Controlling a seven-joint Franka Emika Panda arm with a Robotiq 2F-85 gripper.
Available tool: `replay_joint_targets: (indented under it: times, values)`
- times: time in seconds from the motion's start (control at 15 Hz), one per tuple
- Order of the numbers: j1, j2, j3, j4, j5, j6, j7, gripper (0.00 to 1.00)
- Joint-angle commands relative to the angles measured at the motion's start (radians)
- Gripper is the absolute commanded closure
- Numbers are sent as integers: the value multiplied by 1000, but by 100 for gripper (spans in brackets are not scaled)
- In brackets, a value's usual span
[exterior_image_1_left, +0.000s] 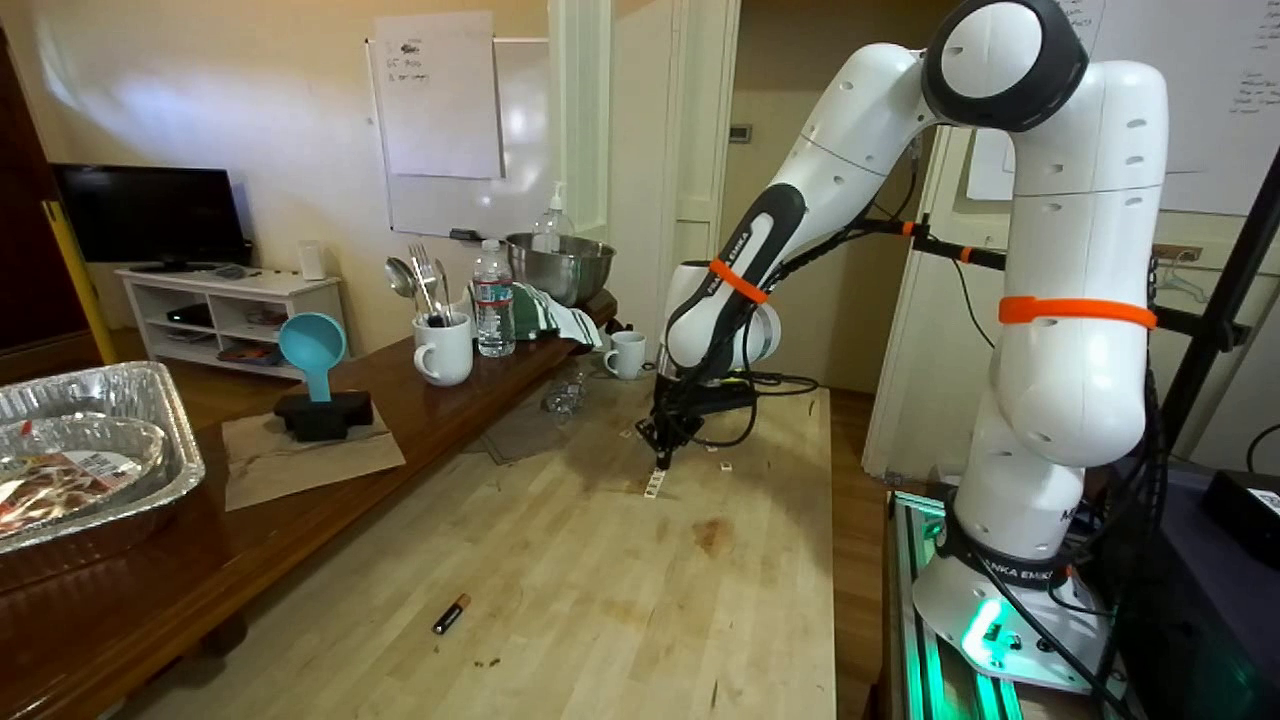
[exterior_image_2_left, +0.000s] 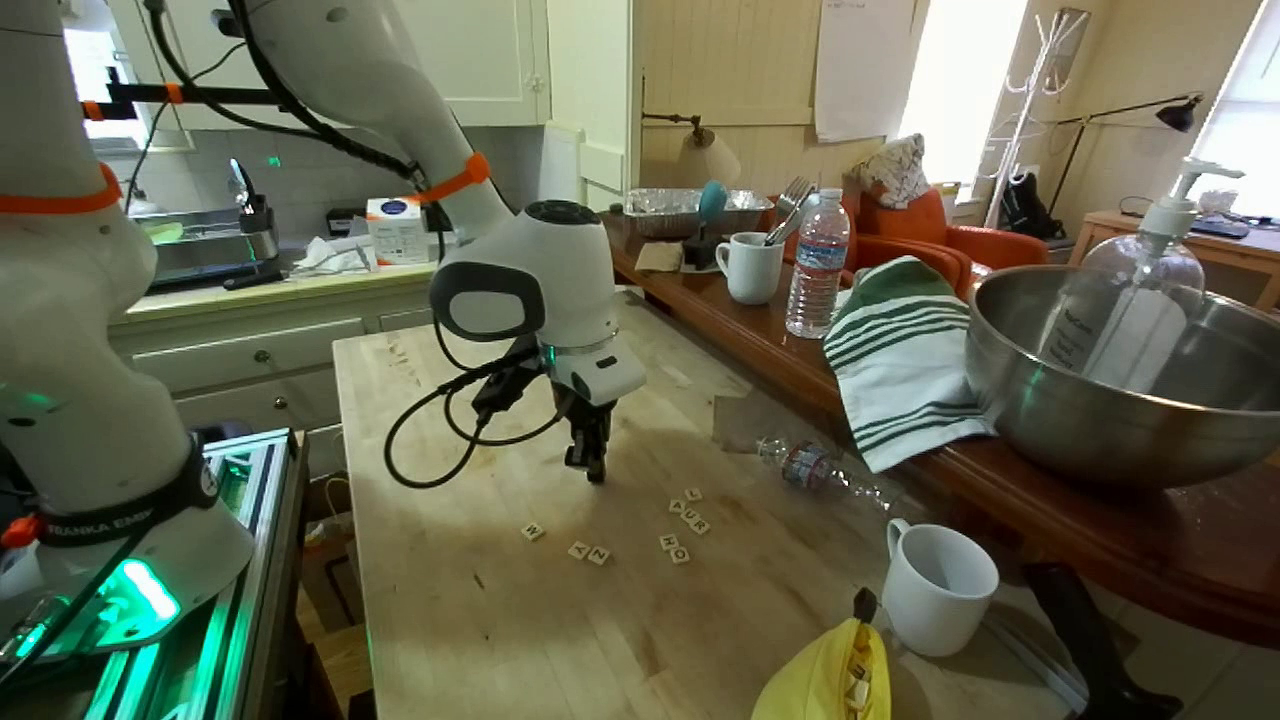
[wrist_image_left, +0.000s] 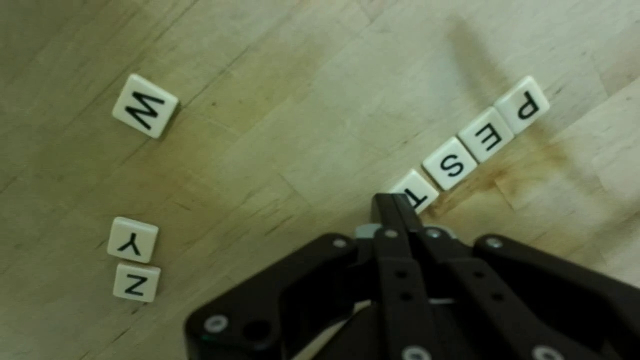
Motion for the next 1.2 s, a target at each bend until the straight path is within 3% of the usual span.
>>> replay_joint_targets:
  times: [0.0,1.13]
  values:
    - [16,54,6,-14,35,-39,13,100]
    - [17,59,6,-4,72,-54,35,100]
